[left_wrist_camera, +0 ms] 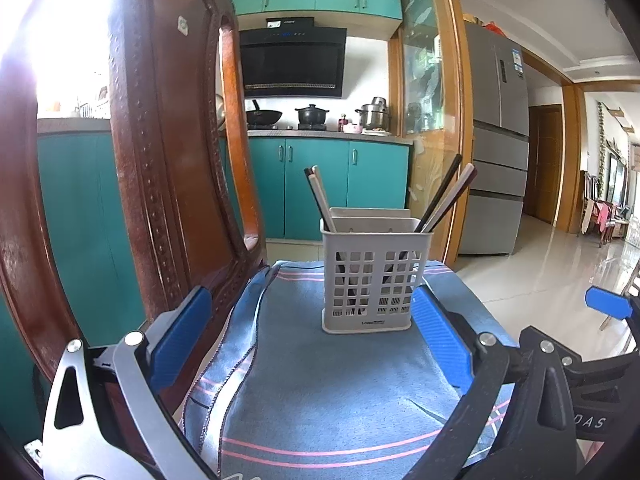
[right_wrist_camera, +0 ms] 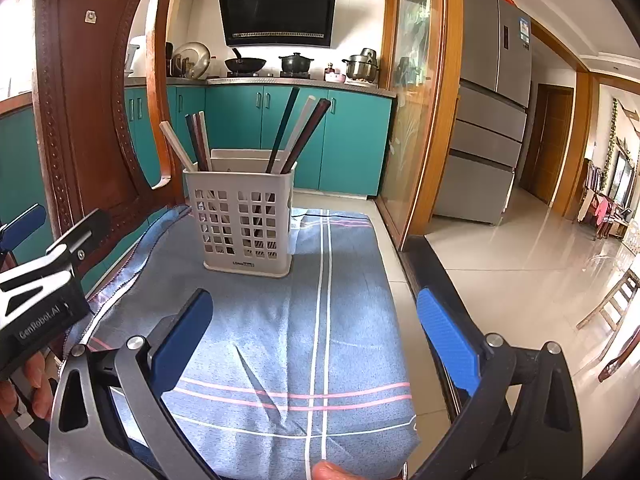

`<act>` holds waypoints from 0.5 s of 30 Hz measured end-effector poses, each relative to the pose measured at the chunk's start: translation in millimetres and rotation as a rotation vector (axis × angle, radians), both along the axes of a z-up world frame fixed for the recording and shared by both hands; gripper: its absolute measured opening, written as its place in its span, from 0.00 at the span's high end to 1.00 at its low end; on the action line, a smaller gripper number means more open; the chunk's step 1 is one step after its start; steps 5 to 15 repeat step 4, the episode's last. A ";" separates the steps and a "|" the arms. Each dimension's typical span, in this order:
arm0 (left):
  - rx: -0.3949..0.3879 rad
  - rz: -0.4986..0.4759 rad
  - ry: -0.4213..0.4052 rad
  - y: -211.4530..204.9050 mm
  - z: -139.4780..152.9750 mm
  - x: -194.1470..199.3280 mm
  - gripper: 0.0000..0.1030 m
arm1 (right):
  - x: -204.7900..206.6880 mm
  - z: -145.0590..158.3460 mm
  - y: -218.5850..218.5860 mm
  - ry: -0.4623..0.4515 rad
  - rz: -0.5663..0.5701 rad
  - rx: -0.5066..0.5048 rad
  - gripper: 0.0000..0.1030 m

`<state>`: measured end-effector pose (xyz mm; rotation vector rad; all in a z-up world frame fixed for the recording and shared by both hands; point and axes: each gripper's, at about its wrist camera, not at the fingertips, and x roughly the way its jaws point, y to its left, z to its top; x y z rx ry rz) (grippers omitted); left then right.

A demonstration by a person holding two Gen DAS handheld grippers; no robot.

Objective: Organize utensils

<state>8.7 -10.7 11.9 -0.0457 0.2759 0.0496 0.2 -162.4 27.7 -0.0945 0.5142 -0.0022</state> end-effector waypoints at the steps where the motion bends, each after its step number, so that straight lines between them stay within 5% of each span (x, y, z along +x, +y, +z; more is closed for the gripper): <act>1: -0.007 0.000 0.005 0.7 -0.2 0.5 0.03 | 1.0 -1.1 0.0 0.003 0.000 0.000 0.03; 15: -0.012 0.003 0.031 0.8 -1.6 4.5 0.03 | 5.8 -7.7 -2.3 0.024 -0.003 0.010 0.03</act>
